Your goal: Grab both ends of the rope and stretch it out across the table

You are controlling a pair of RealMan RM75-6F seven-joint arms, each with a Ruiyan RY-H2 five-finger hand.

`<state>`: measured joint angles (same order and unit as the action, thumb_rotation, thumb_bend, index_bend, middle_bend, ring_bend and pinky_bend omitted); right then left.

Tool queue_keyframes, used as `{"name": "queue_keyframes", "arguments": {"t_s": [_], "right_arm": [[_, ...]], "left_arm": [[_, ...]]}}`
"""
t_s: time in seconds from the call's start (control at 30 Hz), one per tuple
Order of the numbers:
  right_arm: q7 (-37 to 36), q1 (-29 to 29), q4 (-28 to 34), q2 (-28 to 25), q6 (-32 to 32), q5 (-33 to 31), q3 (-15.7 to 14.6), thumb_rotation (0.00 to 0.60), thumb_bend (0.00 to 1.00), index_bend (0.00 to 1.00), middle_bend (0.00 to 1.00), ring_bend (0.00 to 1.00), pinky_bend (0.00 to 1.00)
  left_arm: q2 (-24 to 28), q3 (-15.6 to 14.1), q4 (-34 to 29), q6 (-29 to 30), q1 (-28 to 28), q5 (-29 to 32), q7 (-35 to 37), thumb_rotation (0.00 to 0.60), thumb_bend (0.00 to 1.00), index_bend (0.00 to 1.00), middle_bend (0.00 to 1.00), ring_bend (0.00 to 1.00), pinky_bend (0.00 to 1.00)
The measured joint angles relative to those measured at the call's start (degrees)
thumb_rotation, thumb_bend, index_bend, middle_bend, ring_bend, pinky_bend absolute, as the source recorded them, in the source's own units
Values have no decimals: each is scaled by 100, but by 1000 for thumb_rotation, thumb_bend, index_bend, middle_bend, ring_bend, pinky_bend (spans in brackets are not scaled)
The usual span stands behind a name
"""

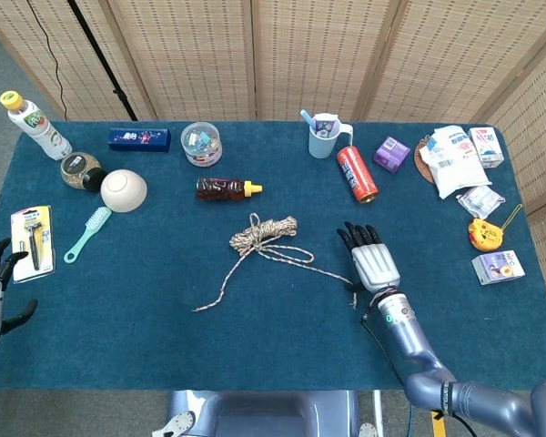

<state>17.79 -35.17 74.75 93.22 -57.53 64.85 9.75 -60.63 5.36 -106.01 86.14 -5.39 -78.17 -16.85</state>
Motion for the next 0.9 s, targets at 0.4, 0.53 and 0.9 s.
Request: {"name": "queue_keyframes", "arguments": {"t_s": [0.4, 0.53, 0.9], "right_arm": [[-257, -50, -835, 23, 94, 105, 43, 600, 84, 122, 37, 0, 0], [-383, -66, -960, 27, 99, 200, 56, 600, 85, 242, 138, 49, 0], [-382, 40, -134, -339, 69, 205, 31, 600, 266, 397, 149, 73, 0]], "left_arm": [[-36, -9, -5, -62, -31, 50, -36, 600, 220, 210, 87, 34, 0], [-42, -10, 5, -67, -35, 56, -27, 600, 220, 210, 87, 34, 0], [-62, -14, 51, -107, -54, 69, 22, 600, 220, 211, 87, 34, 0]]}}
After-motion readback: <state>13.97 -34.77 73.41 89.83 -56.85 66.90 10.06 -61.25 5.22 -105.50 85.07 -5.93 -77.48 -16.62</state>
